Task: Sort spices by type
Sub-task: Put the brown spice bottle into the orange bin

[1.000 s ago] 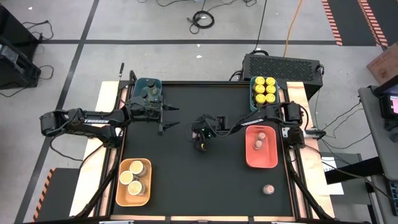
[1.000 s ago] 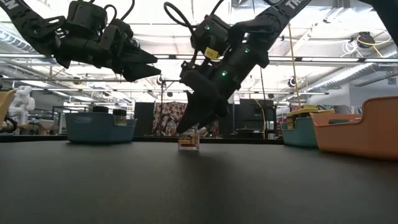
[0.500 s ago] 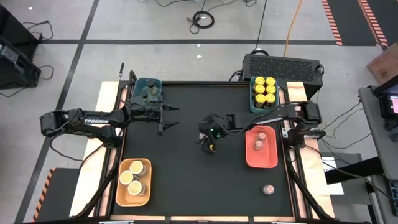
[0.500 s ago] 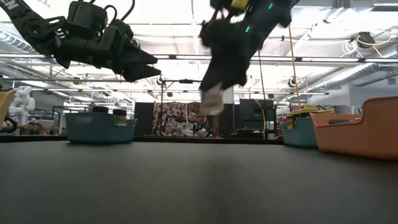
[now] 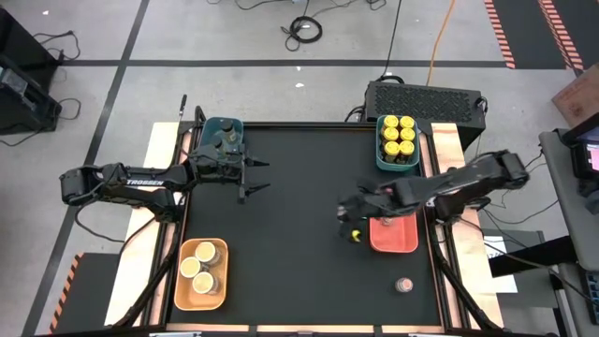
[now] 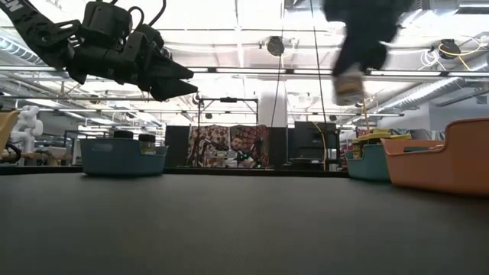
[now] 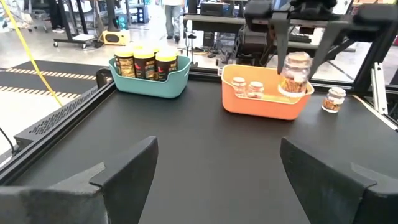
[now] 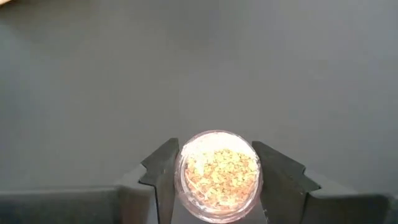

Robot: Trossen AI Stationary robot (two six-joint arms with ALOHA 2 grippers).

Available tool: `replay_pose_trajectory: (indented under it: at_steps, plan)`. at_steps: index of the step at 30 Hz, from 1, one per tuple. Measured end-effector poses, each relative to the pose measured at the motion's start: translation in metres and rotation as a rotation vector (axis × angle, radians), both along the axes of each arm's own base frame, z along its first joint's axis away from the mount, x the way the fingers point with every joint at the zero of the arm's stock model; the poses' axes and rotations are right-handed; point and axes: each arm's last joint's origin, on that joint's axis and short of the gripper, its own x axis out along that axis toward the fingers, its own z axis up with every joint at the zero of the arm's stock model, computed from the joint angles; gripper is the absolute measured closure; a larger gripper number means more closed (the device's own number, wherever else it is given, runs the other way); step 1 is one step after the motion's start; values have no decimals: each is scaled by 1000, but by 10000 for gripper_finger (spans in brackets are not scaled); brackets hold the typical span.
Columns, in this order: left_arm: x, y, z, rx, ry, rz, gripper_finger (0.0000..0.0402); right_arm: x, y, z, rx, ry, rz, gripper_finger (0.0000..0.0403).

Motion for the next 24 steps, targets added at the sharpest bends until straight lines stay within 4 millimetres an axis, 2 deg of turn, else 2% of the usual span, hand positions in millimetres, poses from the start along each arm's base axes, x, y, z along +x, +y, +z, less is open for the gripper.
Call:
replay_pose_trajectory:
  at_steps: [6,12,16,24]
  plan:
    - [0,0,0,0,0,-1,61,-54,12,-20,107,-19,-156,237]
    - [0,0,0,0,-1,-1,61,-92,17,-30,134,-10,-239,236]
    - [0,0,0,-1,-1,-1,61,-108,18,-34,107,41,-289,236]
    - [0,0,0,0,-1,-1,61,-119,25,-51,169,107,-347,236]
